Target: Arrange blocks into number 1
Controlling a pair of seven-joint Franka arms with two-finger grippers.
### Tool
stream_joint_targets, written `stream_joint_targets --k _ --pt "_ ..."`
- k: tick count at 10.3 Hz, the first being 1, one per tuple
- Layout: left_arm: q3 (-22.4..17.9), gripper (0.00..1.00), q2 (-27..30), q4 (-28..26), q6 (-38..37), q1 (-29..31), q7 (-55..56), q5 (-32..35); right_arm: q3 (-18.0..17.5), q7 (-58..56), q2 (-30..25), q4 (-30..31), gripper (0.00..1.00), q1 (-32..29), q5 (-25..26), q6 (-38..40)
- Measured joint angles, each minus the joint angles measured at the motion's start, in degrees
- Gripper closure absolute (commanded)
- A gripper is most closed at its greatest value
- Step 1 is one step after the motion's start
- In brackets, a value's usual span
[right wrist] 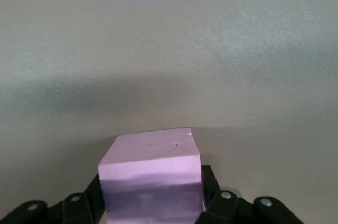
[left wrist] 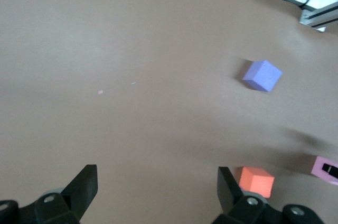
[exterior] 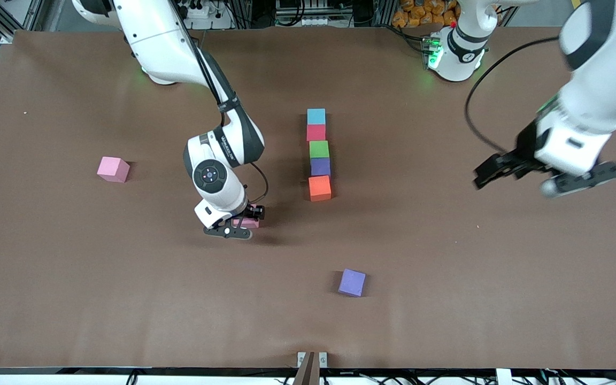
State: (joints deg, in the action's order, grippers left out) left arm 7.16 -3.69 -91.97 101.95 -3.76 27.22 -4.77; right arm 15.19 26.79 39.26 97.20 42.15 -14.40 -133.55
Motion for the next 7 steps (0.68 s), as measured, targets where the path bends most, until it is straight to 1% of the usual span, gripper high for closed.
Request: stream_joint_targets --k 2,3,4,7 --pt "-0.16 0.00 3.11 -0.15 -5.20 4.48 -6.14 0.01 0.34 0.10 -0.42 -0.71 0.00 -0.30 -0.03 -0.52" --pt "-0.29 0.00 4.29 -0.26 -7.13 6.00 -8.19 0.01 0.64 0.10 -2.06 -1.47 0.00 -1.15 -0.03 -0.01" --pt "-0.33 0.00 5.25 -0.40 -8.73 6.96 -9.03 0.01 0.82 0.09 -4.96 -2.03 0.00 -2.57 -0.03 2.33" --pt "-0.33 0.00 8.44 -0.91 -12.58 8.35 -9.50 0.01 1.02 -0.89 -16.42 -2.33 0.00 -8.32 0.03 11.96"
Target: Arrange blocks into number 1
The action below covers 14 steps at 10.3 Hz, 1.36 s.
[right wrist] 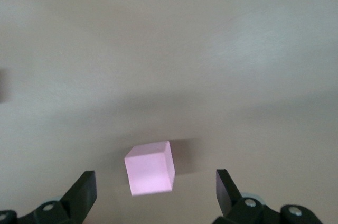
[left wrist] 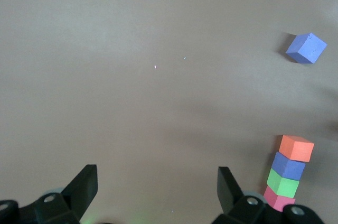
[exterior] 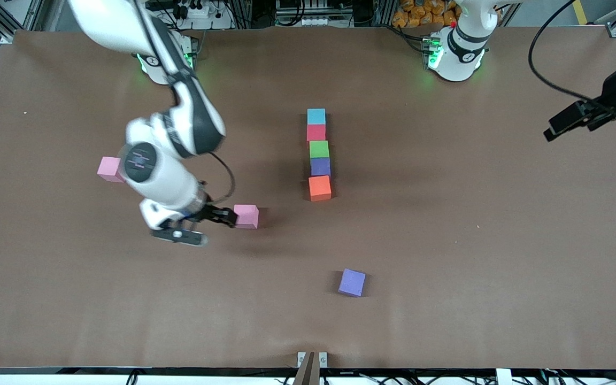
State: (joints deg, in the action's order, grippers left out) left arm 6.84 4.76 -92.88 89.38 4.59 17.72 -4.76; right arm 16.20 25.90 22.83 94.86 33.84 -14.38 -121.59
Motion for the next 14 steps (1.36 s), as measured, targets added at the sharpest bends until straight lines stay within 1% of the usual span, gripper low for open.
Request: stream_joint_targets --k 1,2,3,4,5,6,8,9,11,14 --pt "0.05 0.00 1.53 -0.67 -0.20 0.03 -0.32 0.04 0.05 -0.47 -3.55 0.00 0.00 -2.23 0.53 2.92" --pt "0.11 0.00 3.12 -1.53 -0.35 0.03 -1.65 0.65 -0.11 -1.27 -7.14 -0.04 0.00 -4.62 3.05 5.88" --pt "0.14 0.00 4.40 -2.45 -0.42 0.03 -4.03 1.81 -1.48 -2.76 -10.71 -0.04 0.00 -7.95 7.51 8.38" --pt "0.15 0.00 5.16 -3.10 -0.43 -0.01 -6.02 2.98 -5.45 -4.22 -14.10 -0.02 0.00 -13.44 10.74 10.86" --pt "0.25 0.00 5.44 -3.55 -0.44 -0.23 -7.08 4.07 -9.96 -5.05 -16.85 -0.11 0.00 -19.44 12.22 13.32" --pt "0.38 0.00 5.44 -3.83 -0.53 -0.75 -7.33 4.69 -12.50 -6.12 -18.73 -0.45 0.00 -23.70 12.69 15.22" --pt "0.32 0.00 5.43 -4.02 -0.73 -2.67 -7.35 5.02 -13.37 -11.69 -19.95 -3.49 0.00 -28.54 12.95 19.85" --pt "-0.58 0.00 5.43 -4.03 -0.74 -4.38 -7.35 5.22 -13.35 -13.59 -19.91 -5.90 0.00 -30.23 12.97 22.51" --pt "-2.88 0.00 5.35 -4.03 -0.74 -6.42 -7.43 5.29 -13.31 -14.40 -19.91 -9.00 0.00 -32.21 13.02 24.73" --pt "-3.58 0.00 3.82 -2.98 -0.66 -7.06 -7.61 5.29 -13.32 -14.41 -20.26 -10.96 0.00 -33.94 13.06 26.45"
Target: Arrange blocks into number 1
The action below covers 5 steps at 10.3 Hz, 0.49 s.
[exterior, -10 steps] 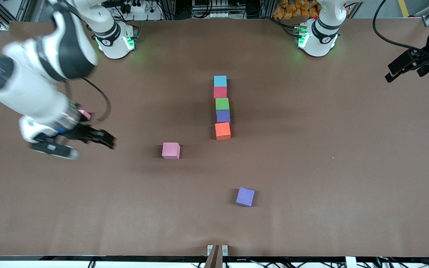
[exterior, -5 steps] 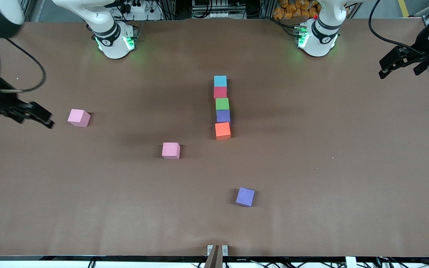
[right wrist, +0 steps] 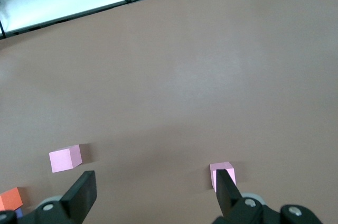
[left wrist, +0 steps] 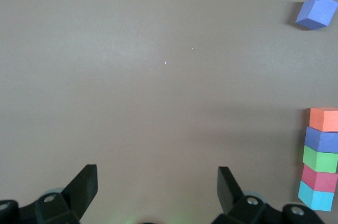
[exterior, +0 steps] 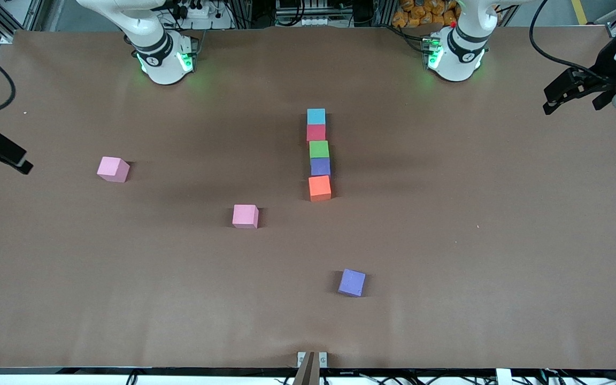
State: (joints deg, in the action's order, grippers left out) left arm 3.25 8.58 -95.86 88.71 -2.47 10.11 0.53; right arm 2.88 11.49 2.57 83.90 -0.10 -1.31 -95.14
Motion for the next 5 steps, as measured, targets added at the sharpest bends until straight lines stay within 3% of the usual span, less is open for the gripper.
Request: stream_joint_targets --k 5 --pt "-2.08 0.00 -4.00 2.56 0.02 -2.77 0.00 0.03 -0.84 0.00 -1.23 -0.50 0.00 0.09 -0.03 3.93"
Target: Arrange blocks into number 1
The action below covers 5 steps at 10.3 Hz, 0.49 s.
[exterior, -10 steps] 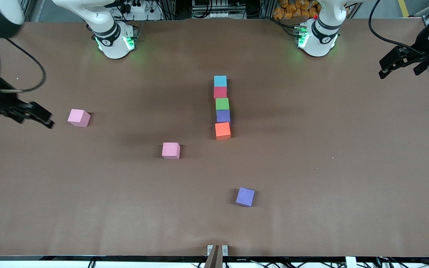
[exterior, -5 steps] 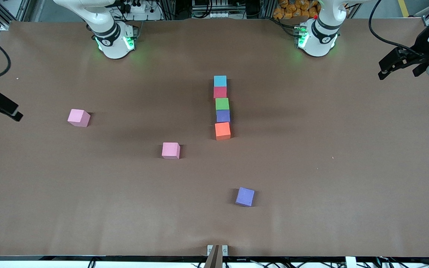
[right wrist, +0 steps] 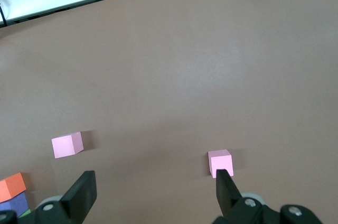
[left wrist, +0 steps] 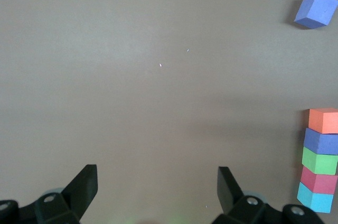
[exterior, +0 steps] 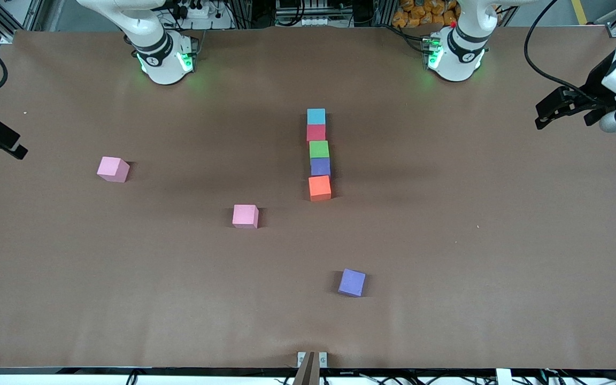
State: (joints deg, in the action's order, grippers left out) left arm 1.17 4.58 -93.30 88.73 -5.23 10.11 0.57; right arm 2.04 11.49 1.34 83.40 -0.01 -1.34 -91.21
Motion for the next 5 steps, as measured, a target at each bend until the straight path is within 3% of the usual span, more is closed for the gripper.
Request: stream_joint_targets --k 5 --pt "-0.08 0.00 -0.07 0.24 0.00 -0.05 0.00 0.00 -0.08 0.00 0.00 -0.39 0.00 -0.01 0.00 0.71"
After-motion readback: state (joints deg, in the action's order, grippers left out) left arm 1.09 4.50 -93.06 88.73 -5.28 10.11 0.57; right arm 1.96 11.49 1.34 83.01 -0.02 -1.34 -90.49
